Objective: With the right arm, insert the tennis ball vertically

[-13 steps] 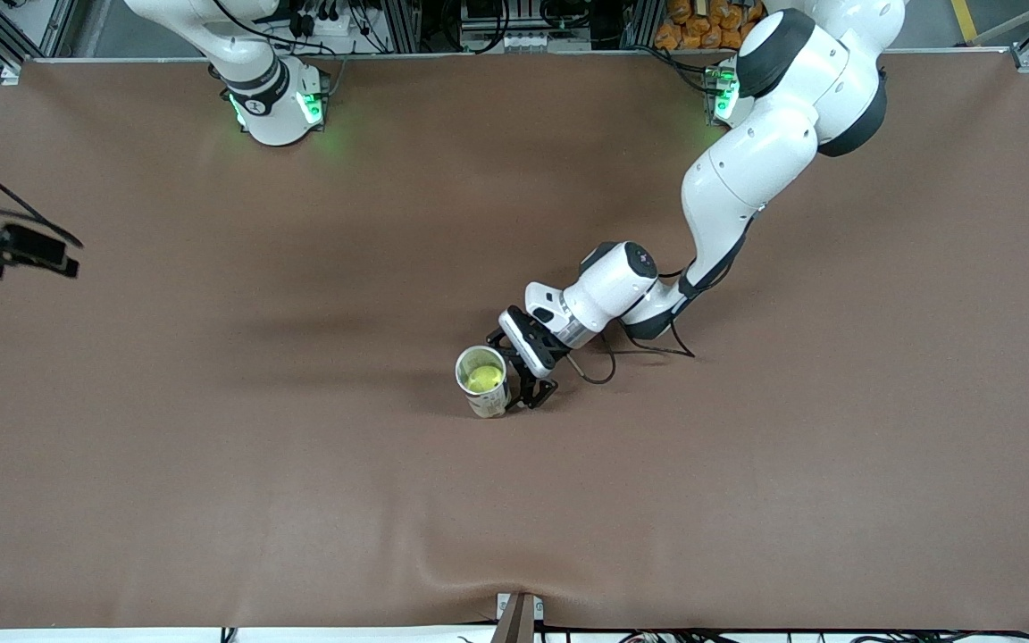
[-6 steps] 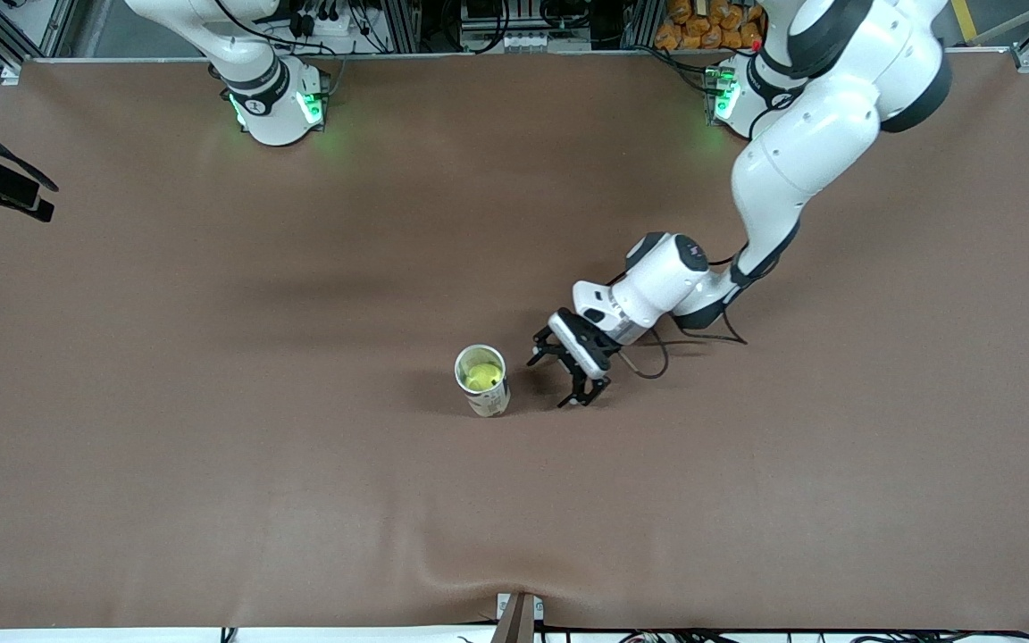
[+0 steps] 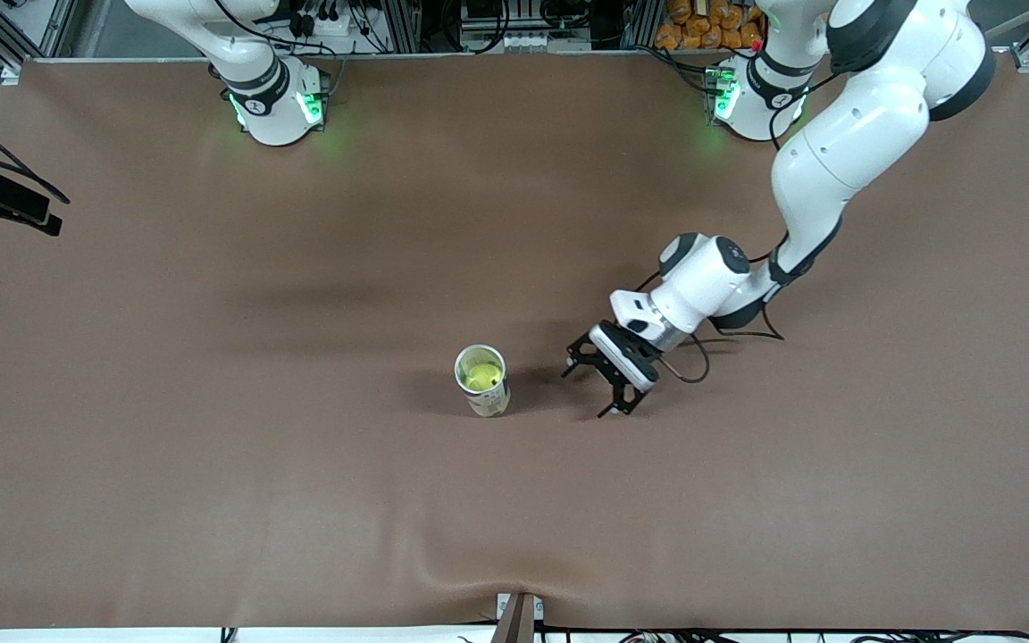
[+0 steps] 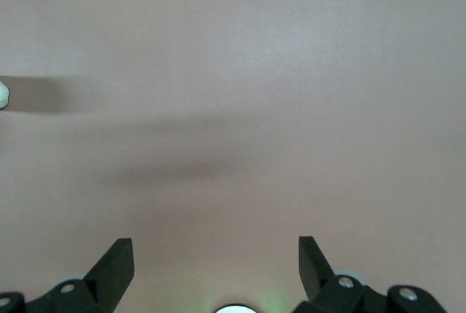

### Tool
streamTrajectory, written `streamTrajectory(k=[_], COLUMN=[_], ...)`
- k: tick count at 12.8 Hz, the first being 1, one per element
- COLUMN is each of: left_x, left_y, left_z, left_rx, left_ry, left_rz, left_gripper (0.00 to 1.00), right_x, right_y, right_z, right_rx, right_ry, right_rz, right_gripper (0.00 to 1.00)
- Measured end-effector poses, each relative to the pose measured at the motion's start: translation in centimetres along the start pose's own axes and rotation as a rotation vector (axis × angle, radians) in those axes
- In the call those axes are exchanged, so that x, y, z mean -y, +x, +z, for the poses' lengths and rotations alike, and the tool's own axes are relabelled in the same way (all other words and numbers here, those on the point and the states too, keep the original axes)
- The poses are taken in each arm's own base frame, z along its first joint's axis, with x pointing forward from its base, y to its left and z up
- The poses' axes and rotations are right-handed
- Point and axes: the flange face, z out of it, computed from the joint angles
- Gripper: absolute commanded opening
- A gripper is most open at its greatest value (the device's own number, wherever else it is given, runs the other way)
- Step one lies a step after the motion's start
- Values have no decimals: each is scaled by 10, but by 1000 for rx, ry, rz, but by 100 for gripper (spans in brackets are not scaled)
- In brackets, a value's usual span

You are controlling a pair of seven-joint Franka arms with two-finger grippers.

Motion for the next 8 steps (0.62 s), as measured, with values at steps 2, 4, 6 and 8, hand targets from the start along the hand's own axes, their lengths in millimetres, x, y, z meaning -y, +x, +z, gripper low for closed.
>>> streamTrajectory(k=[2,4,6,8], left_x=[24,48,69,92], left_y=[2,2,5,3], left_z=[-10,-20,-34,-46], left_rx=[-17,-30,-55,-66], left_ry=[26,55,77,103], left_rz=[-31,-59,-96,-129], left_gripper=[100,100,100,100], right_x=[-1,-8,-17,-18], right_y=[0,0,0,0], right_z=[-1,-1,-1,-1], right_rx=[-5,-6,-6,-6], right_ry=[-4,-4,-3,-3], right_rz=[-27,-35,-30,-31], right_gripper=[100,100,100,100])
